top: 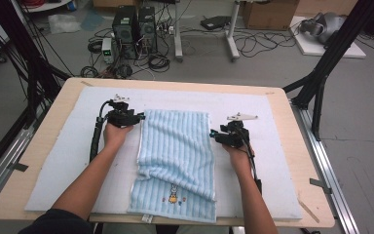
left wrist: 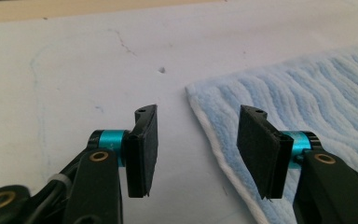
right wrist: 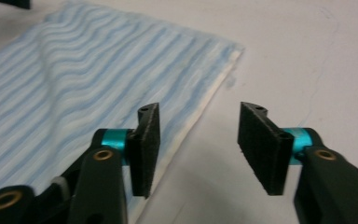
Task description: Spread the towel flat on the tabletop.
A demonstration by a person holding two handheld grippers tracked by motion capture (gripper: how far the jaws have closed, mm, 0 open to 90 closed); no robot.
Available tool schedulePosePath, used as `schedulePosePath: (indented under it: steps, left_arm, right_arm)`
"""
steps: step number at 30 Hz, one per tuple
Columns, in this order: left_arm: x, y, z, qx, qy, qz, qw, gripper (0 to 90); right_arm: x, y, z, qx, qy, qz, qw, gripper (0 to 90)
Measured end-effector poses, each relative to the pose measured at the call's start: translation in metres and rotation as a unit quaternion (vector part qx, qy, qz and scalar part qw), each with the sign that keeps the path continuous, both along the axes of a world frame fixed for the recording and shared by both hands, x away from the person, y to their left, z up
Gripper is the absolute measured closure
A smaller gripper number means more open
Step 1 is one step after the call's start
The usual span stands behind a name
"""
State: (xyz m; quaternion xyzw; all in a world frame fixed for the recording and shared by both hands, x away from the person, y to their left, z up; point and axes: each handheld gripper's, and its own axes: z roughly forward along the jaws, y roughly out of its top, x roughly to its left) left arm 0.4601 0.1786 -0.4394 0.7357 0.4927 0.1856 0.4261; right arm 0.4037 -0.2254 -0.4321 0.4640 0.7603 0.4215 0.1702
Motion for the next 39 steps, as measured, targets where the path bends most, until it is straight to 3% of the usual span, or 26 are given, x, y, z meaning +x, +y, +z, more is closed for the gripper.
schedulePosePath:
  steps: [3, 5, 7, 8, 10, 12, 13, 14, 15, 22, 24, 26, 27, 29, 31, 32, 34, 37, 39]
  left_arm:
    - [-0.002, -0.007, -0.001, -0.003, 0.001, -0.023, 0.9997, 51.3]
    - [-0.003, -0.013, -0.003, -0.006, 0.003, -0.04, 0.9992, 53.2]
    - [-0.003, -0.017, -0.006, -0.009, 0.016, -0.055, 0.9983, 57.6]
    - [-0.003, -0.02, -0.008, 0.0, 0.023, -0.058, 0.9981, 59.1]
    - [-0.004, -0.025, -0.009, 0.023, 0.015, -0.064, 0.9976, 62.0]
    - [-0.005, -0.028, -0.01, 0.03, 0.011, -0.076, 0.9966, 81.2]
    - [-0.004, -0.029, -0.009, 0.04, 0.006, -0.078, 0.9961, 84.6]
    - [-0.003, -0.029, -0.01, 0.038, 0.005, -0.076, 0.9964, 86.5]
    - [-0.001, -0.029, -0.01, 0.034, 0.003, -0.072, 0.9968, 86.8]
    - [0.02, -0.032, -0.01, 0.047, -0.012, -0.034, 0.9982, 86.6]
    - [0.021, -0.032, -0.009, 0.034, -0.019, -0.021, 0.999, 80.4]
    - [0.02, -0.029, -0.008, 0.017, -0.009, -0.019, 0.9997, 62.4]
    - [0.02, -0.026, -0.006, 0.015, -0.003, -0.021, 0.9997, 58.8]
    - [0.016, -0.021, -0.005, -0.011, 0.008, -0.023, 0.9996, 53.5]
    - [0.011, -0.018, -0.004, -0.034, 0.008, -0.035, 0.9988, 45.2]
    - [0.005, -0.017, -0.004, -0.043, -0.002, -0.055, 0.9976, 43.6]
    - [-0.004, -0.015, -0.002, -0.047, -0.02, -0.069, 0.9963, 37.6]
    - [-0.017, -0.011, 0.0, -0.061, -0.023, -0.086, 0.9942, 29.0]
    - [-0.027, -0.011, 0.002, -0.046, -0.027, -0.097, 0.9939, 28.0]
  right_arm:
    - [0.017, 0.004, -0.001, -0.003, 0.001, -0.01, 0.9999, 57.5]
    - [0.028, 0.009, -0.004, -0.01, 0.014, -0.007, 0.9998, 58.3]
    - [0.037, 0.016, -0.007, -0.017, 0.023, -0.002, 0.9996, 61.0]
    - [0.04, 0.02, -0.008, -0.018, 0.022, 0.003, 0.9996, 61.9]
    - [0.046, 0.03, -0.01, -0.037, 0.021, 0.004, 0.9991, 65.0]
    - [0.053, 0.038, -0.013, -0.063, 0.027, 0.004, 0.9976, 72.2]
    - [0.055, 0.04, -0.014, -0.068, 0.021, -0.002, 0.9974, 78.1]
    - [0.058, 0.041, -0.013, -0.069, 0.021, -0.004, 0.9974, 85.5]
    - [0.061, 0.042, -0.013, -0.069, 0.022, -0.001, 0.9974, 86.7]
    - [0.083, 0.048, -0.012, -0.106, 0.003, -0.034, 0.9938, 87.2]
    - [0.087, 0.051, -0.013, -0.107, -0.001, -0.036, 0.9936, 86.0]
    - [0.086, 0.051, -0.014, -0.093, -0.001, -0.039, 0.9949, 81.2]
    - [0.086, 0.049, -0.014, -0.084, 0.001, -0.037, 0.9958, 77.6]
    - [0.082, 0.047, -0.012, -0.076, 0.0, -0.026, 0.9968, 74.7]
    - [0.076, 0.044, -0.008, -0.055, -0.003, -0.006, 0.9985, 72.8]
    - [0.073, 0.044, -0.006, -0.044, -0.001, 0.004, 0.999, 71.2]
    - [0.064, 0.041, 0.0, -0.029, 0.0, 0.031, 0.9991, 67.5]
    - [0.049, 0.037, 0.008, -0.022, -0.005, 0.054, 0.9983, 62.2]
    - [0.039, 0.034, 0.012, -0.016, 0.002, 0.071, 0.9974, 61.9]
